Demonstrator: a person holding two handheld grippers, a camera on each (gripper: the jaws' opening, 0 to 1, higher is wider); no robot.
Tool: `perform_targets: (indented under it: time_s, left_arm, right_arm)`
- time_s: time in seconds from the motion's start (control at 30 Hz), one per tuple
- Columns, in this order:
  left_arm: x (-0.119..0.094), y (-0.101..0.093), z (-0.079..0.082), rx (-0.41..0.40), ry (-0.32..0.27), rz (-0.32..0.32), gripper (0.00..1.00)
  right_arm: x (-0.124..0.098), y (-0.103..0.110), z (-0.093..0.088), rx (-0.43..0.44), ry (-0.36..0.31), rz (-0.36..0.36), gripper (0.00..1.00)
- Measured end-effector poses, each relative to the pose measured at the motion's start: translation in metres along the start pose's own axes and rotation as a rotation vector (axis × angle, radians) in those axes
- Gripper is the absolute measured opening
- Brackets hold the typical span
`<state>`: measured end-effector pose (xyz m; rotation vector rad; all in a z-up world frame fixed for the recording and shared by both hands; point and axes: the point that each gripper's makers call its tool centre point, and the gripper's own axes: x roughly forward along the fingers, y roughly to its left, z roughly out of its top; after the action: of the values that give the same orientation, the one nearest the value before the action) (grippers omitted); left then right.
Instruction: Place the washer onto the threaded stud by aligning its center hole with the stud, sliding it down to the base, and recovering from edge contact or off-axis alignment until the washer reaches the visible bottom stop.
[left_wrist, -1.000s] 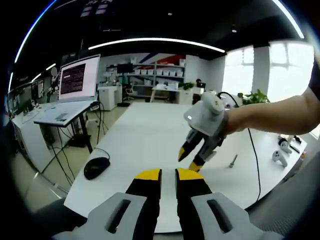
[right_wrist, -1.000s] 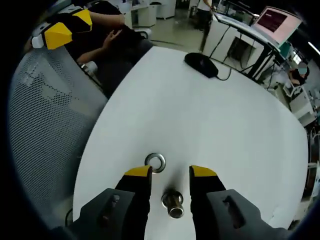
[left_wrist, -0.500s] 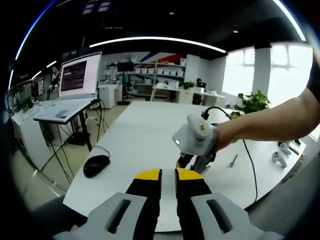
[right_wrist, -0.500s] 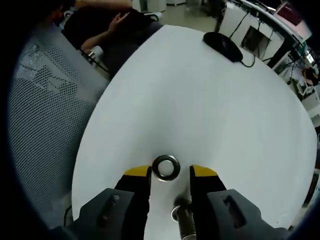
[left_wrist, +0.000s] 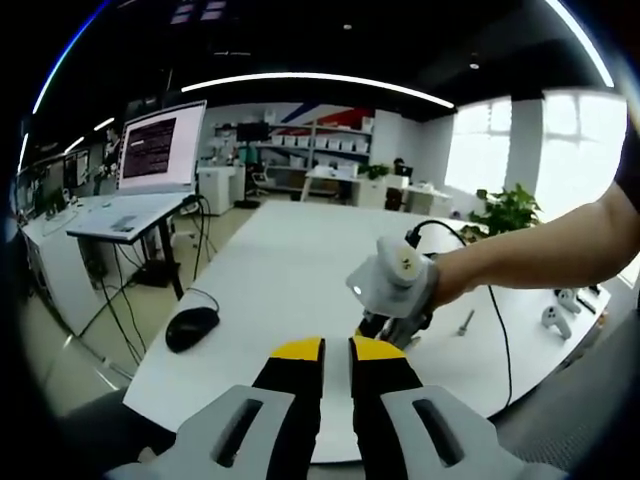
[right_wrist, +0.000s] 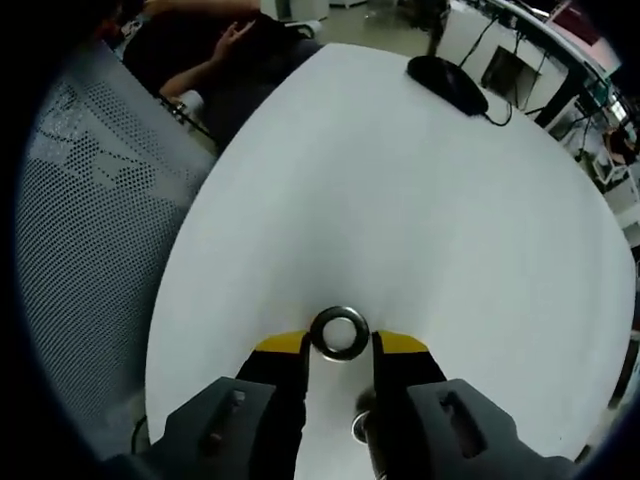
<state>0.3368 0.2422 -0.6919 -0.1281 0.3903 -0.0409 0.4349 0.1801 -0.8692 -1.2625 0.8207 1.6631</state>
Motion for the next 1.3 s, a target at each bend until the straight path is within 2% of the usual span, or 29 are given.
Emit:
perform_targets:
  time_s: [0.37,0.6,0.83,1.07,1.3]
  left_arm:
    - [0.0,0.0,0.0,0.001,0.003,0.001,0.07]
    - [0.0,-0.001,-0.002,0.004,0.011,0.001,0.07]
    - [-0.001,0.0,0.0,-0.006,-0.004,0.001,0.07]
    - [0.0,-0.001,0.0,-0.002,-0.002,-0.001,0.07]
    - [-0.001,-0.001,0.0,0.005,0.0,-0.001,0.07]
  right_arm:
    - [-0.007,0.002,0.0,-0.017,-0.021,-0.014,0.23]
    - [-0.029,0.008,0.004,-0.033,-0.049,-0.024,0.23]
    - [-0.062,0.01,0.0,-0.045,-0.07,-0.05,0.23]
    - [-0.087,0.006,-0.007,-0.062,-0.061,-0.084,0.23]
    - [-0.097,-0.002,-0.021,-0.069,-0.02,-0.115,0.23]
